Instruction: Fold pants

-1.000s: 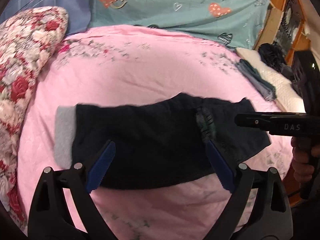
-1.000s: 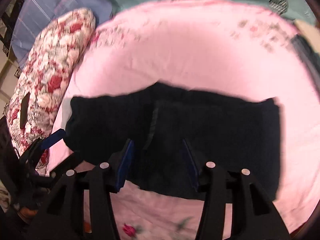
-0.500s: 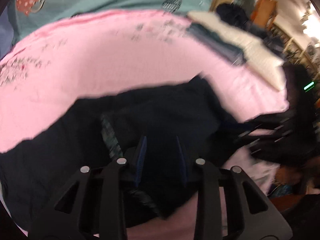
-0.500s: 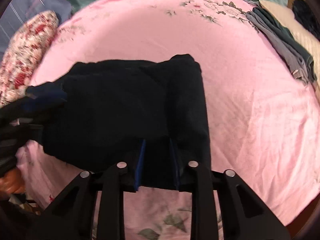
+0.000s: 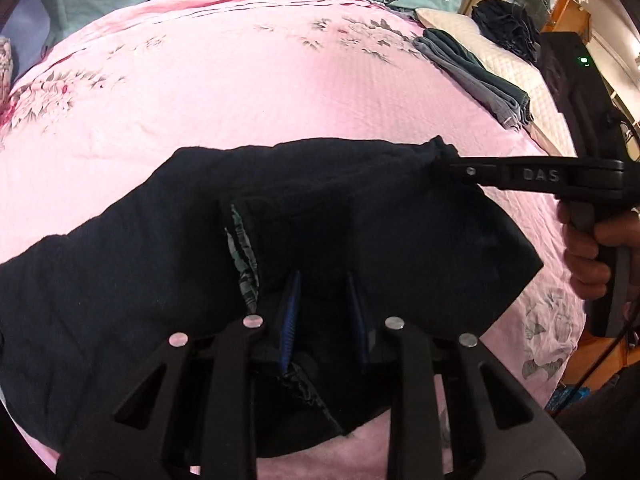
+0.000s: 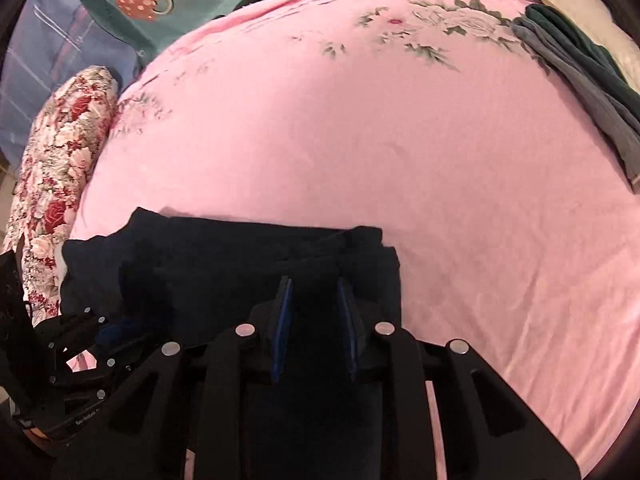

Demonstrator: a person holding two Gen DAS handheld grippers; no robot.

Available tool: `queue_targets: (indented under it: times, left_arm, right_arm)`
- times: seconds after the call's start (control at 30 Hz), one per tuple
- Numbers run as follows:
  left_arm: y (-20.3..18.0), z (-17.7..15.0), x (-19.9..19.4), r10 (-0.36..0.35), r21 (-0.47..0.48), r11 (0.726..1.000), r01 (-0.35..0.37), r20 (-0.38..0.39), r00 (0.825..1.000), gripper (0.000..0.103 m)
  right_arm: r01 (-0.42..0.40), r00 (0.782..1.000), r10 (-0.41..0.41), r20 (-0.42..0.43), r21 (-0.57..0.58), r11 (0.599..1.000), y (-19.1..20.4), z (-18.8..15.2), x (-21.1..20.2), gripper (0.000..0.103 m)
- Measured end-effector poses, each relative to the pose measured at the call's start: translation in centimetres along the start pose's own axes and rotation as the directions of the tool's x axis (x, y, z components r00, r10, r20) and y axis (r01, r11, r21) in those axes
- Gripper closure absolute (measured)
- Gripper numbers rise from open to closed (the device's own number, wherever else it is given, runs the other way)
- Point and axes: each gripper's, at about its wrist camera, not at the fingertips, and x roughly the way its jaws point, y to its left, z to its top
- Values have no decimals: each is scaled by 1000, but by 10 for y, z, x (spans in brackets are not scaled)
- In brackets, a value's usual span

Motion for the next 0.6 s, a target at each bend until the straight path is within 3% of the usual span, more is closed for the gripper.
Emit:
queue_targets:
  times: [0.2, 0.33, 0.43, 0.5, 0.6]
  left_arm:
    - [-6, 1, -1, 48, -20, 999, -48, -4, 999, 78]
    - [-7, 1, 0, 73, -41, 996, -73, -15, 997, 78]
    - [-12, 6, -6, 101, -61, 993, -102, -18, 995, 78]
    - [-16, 7, -14, 128, -62, 990, -128, -8, 992, 71]
    - [-23, 7, -29, 184, -77, 980, -182, 24, 983, 53]
  right_arm:
    - [-55, 998, 55, -8, -47, 997, 9, 4, -37, 72]
    - [6, 993, -21, -118, -128, 992, 6, -7, -7, 71]
    - [-1, 993, -20, -119, -171, 985, 8, -7, -10, 71]
    - [-14, 992, -10, -126, -187, 982, 11, -9, -22, 71]
    - [-51, 986, 8, -166, -255, 966, 16, -21, -37, 71]
